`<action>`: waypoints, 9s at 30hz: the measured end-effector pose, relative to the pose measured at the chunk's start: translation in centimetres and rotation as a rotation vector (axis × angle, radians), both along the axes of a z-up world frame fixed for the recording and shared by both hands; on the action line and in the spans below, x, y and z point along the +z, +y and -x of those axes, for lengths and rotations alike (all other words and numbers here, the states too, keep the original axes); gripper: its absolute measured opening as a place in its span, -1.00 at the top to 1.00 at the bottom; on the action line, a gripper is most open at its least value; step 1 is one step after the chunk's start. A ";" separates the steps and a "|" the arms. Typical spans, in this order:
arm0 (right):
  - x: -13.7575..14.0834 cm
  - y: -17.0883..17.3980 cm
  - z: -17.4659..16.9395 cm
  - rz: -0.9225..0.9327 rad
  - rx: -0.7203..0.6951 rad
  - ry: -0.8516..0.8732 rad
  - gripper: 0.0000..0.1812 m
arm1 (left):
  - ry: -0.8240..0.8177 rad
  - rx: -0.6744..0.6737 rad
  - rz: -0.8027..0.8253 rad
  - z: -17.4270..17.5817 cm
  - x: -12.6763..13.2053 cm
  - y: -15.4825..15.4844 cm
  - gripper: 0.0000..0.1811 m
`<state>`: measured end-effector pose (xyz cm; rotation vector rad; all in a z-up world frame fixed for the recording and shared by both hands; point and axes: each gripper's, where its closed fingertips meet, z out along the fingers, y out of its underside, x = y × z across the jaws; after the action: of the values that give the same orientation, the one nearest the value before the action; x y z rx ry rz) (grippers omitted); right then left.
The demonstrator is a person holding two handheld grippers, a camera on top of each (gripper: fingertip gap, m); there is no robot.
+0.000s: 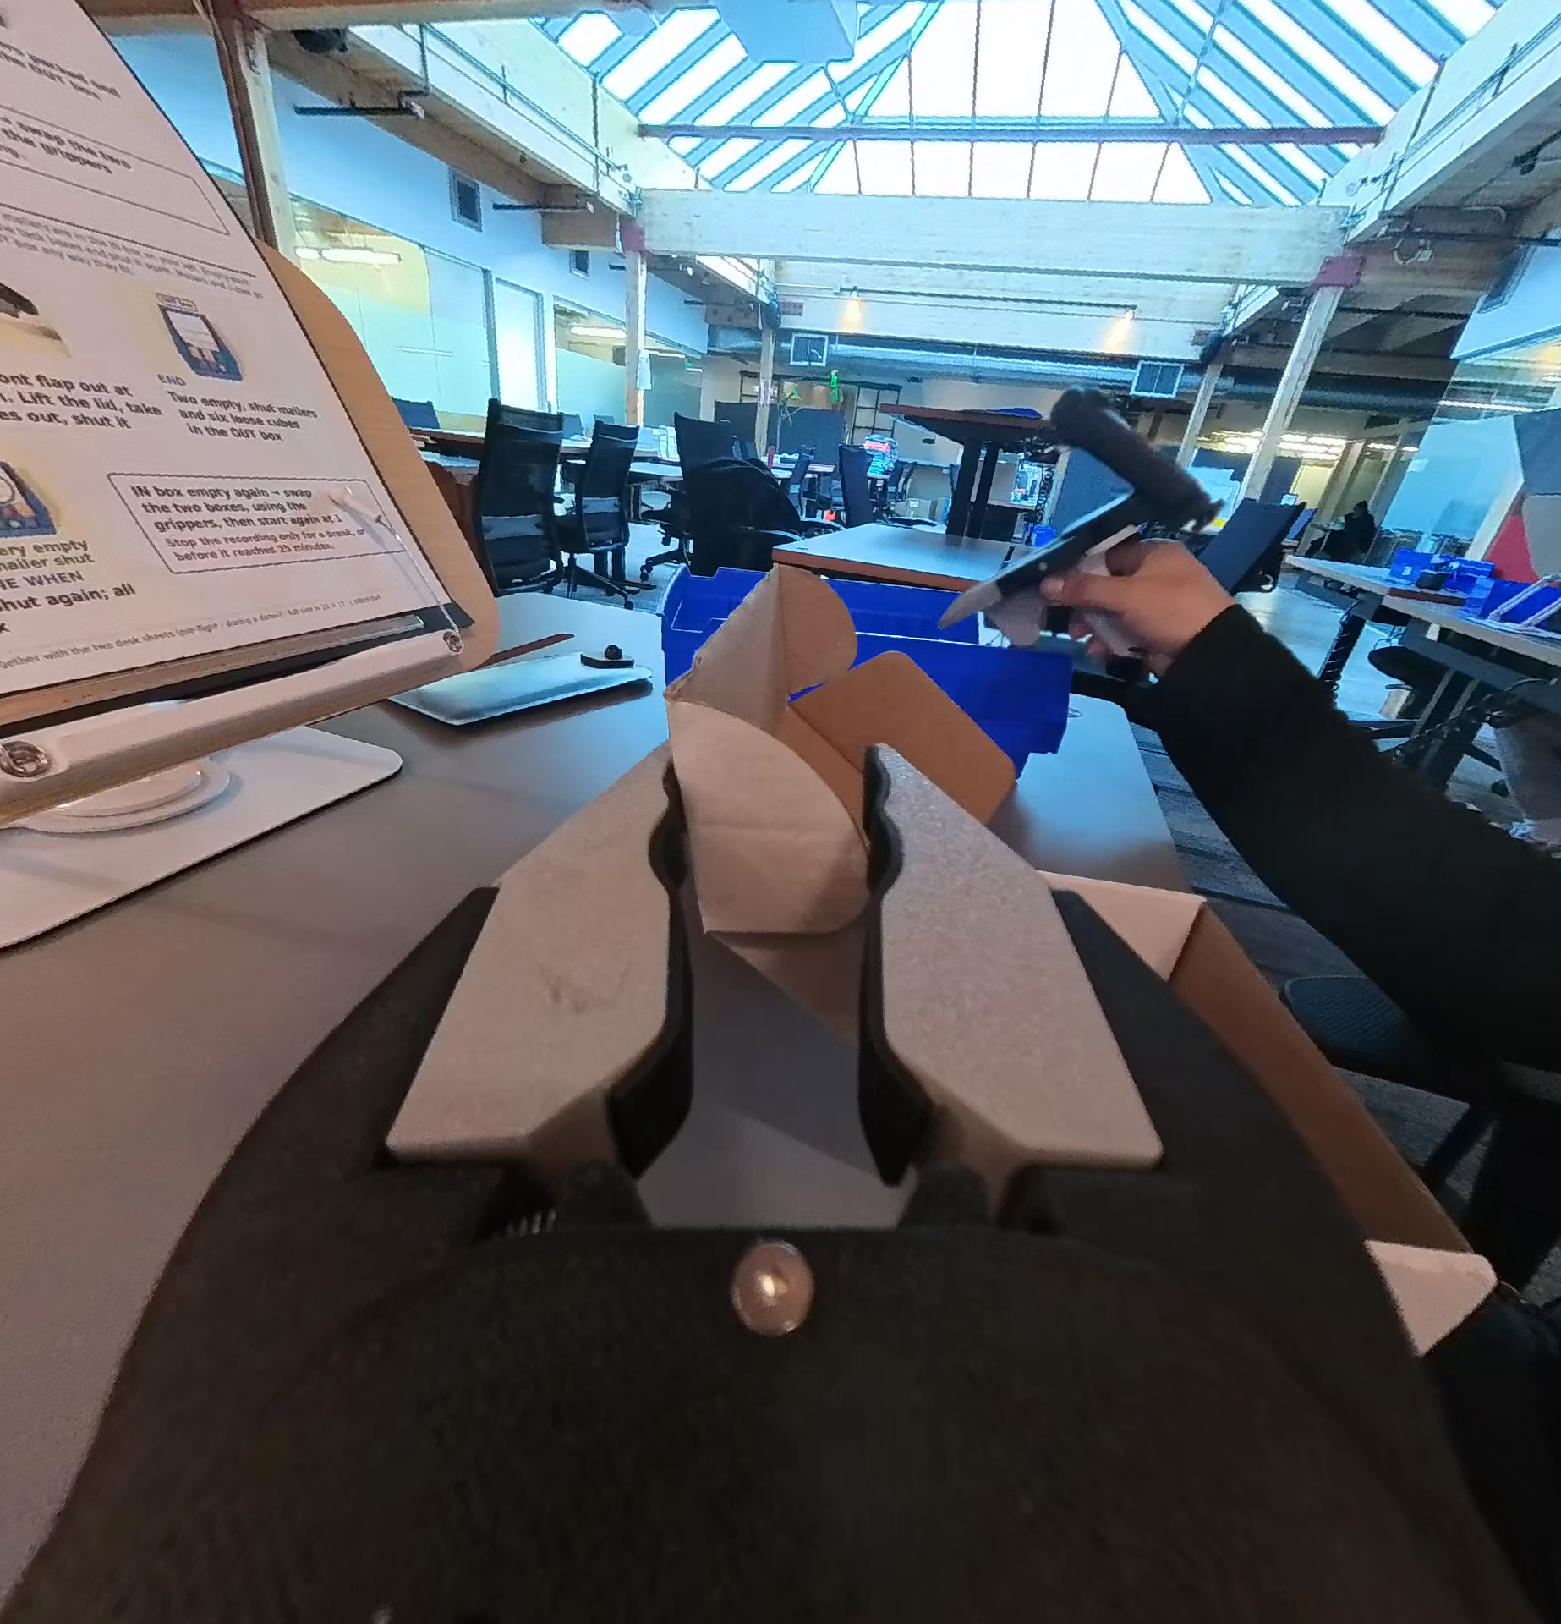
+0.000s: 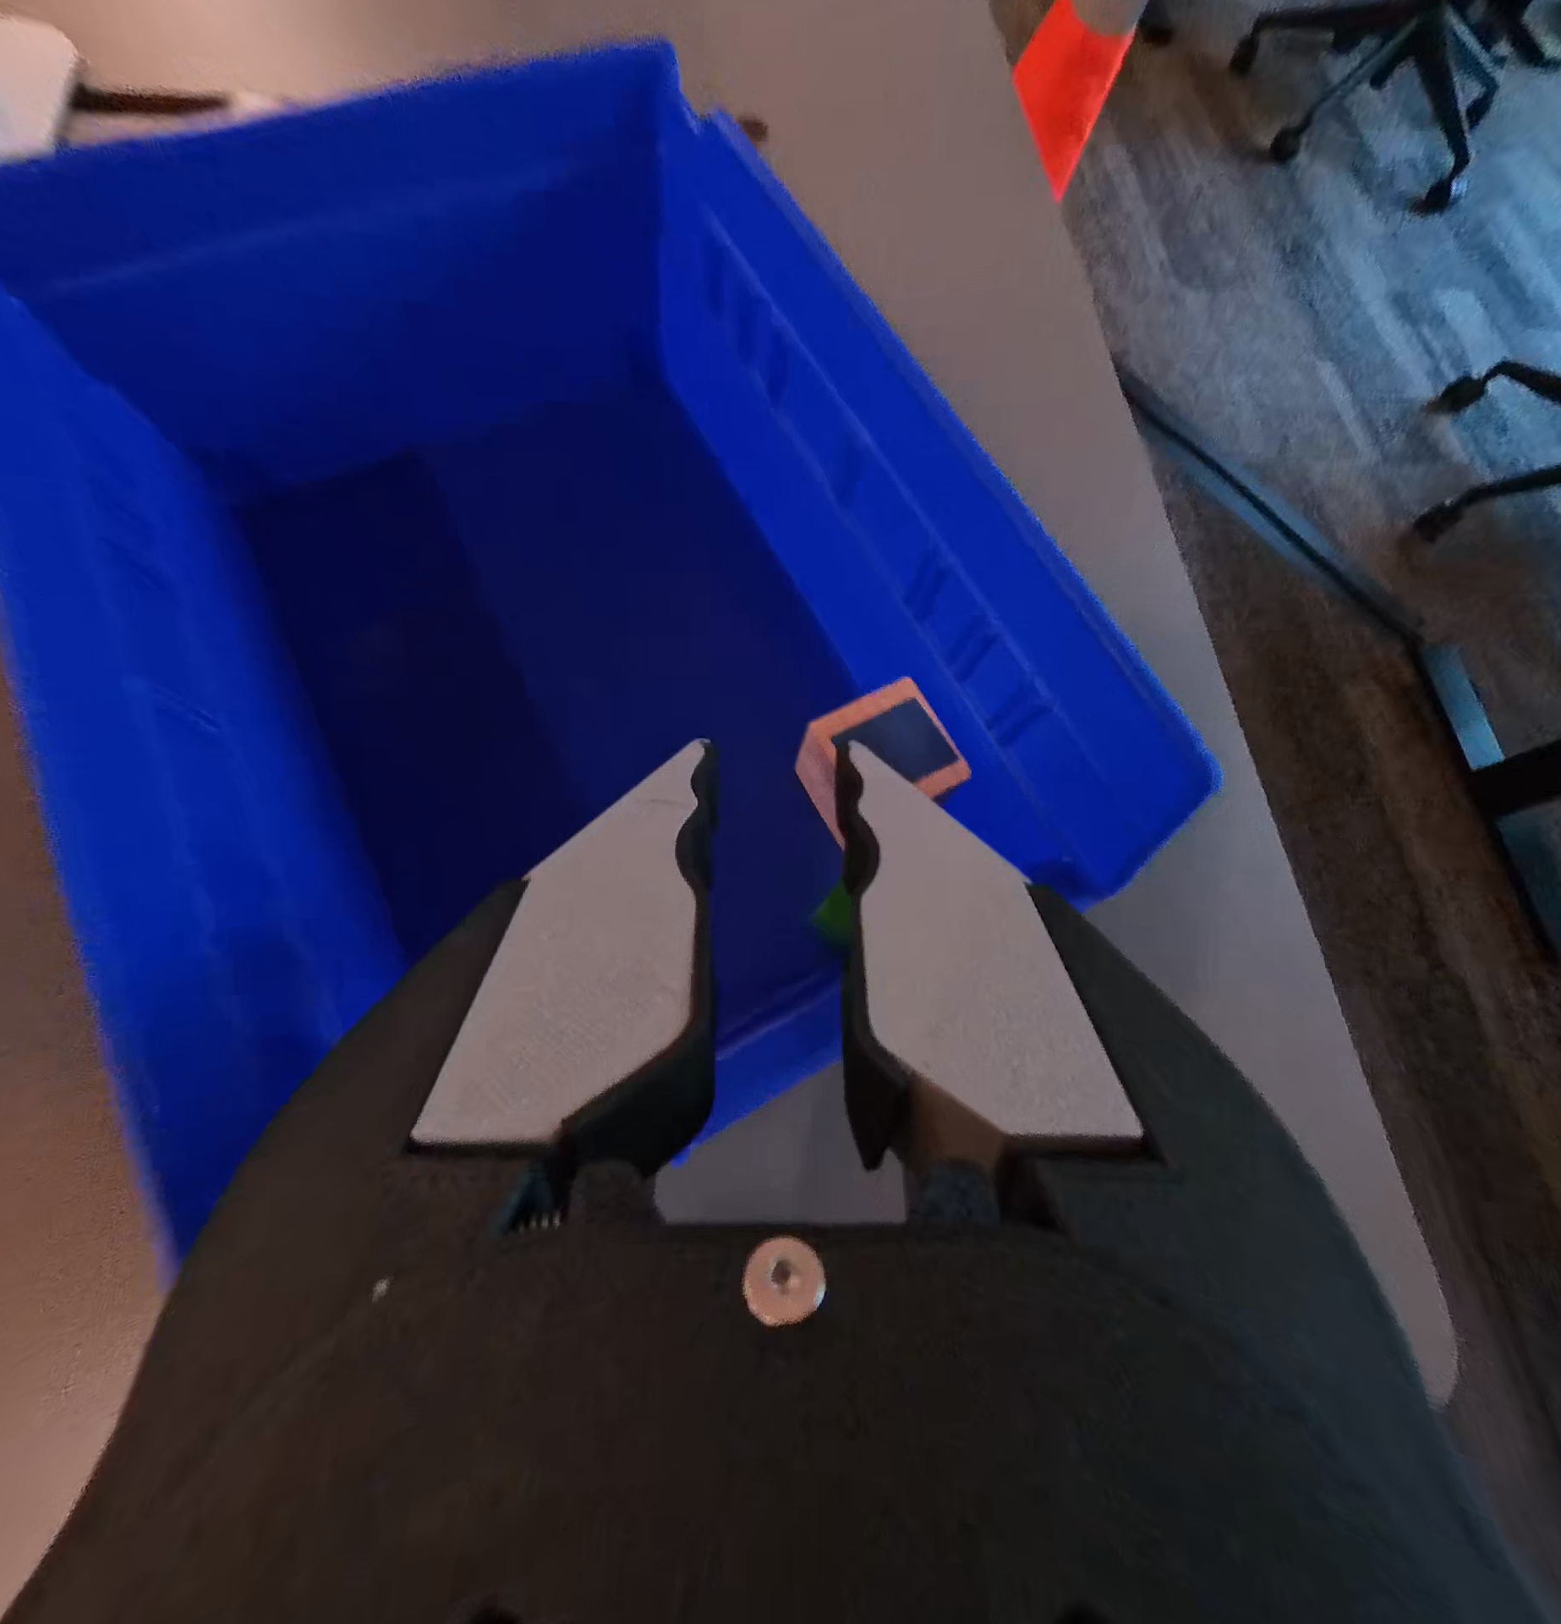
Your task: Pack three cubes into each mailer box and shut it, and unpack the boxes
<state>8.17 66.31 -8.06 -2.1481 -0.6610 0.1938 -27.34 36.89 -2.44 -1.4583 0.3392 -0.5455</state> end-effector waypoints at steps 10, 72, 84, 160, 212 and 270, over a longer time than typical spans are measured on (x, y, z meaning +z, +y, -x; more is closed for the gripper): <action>8.6 -5.4 7.1 -0.214 0.304 0.241 0.69 | -0.002 0.000 0.001 0.0 0.0 0.0 0.58; 9.2 -21.3 21.2 -0.294 0.902 0.016 0.72 | 0.010 -0.001 -0.002 -0.1 0.1 -0.1 0.58; 0.8 -0.5 3.5 -0.156 0.153 -0.120 0.71 | 0.001 0.002 -0.005 -0.1 0.1 -0.1 0.58; -4.5 1.9 0.0 -0.137 0.275 -0.823 1.00 | 0.017 -0.007 -0.024 -0.4 0.5 -0.5 0.58; 9.5 -21.1 23.4 0.071 1.187 0.718 -0.05 | -0.159 -0.186 -0.007 -0.9 1.2 -1.6 0.60; 5.1 -25.6 25.6 0.231 1.303 0.504 0.29 | -0.146 -0.238 -0.035 -1.9 1.4 -2.0 0.59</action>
<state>-17.43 40.73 -2.94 -1.4237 -1.6579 1.4785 -25.48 34.85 -0.99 -1.3440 0.4070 -0.8298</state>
